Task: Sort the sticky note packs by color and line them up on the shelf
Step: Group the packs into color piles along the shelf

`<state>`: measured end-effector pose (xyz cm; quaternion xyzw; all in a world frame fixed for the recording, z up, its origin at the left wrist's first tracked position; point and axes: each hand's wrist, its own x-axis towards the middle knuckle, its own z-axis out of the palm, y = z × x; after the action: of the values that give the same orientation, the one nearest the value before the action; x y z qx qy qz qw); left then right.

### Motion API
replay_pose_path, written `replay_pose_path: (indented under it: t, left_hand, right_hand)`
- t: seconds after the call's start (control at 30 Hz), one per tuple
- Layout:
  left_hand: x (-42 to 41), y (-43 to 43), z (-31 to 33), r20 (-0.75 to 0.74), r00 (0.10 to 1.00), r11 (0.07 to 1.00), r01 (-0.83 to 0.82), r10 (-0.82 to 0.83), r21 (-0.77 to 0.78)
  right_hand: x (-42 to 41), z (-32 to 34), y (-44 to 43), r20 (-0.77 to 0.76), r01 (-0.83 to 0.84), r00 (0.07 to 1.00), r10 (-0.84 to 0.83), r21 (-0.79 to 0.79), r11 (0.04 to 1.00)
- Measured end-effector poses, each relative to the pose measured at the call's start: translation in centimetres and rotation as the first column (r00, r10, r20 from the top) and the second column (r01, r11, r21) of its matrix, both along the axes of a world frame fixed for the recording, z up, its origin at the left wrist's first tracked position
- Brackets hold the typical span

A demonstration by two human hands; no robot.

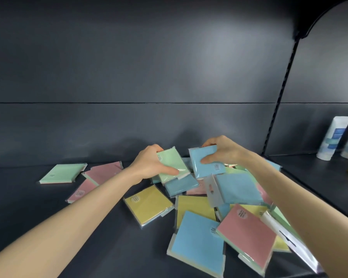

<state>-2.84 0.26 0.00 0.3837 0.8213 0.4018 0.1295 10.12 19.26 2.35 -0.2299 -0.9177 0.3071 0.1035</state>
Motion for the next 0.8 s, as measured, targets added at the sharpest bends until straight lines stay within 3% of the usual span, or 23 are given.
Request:
replay_pose_path:
  t: [0.13,0.47,0.8]
  left_hand:
    - [0.4,-0.9,0.8,0.028,0.999,0.994,-0.033,0.03,0.103]
    - [1.9,-4.6,4.5,0.114,0.99,0.898,-0.129,0.088,0.421]
    - [3.1,-13.9,5.2,0.029,0.973,0.838,-0.213,0.23,0.503]
  right_hand:
    - [0.3,0.2,-0.6,-0.132,0.024,0.991,-0.022,0.012,1.0]
    - [1.6,2.8,-4.5,-0.471,-0.038,0.882,-0.031,-0.136,0.99]
    - [0.2,3.7,-12.2,-0.566,-0.204,0.819,0.094,-0.135,0.97]
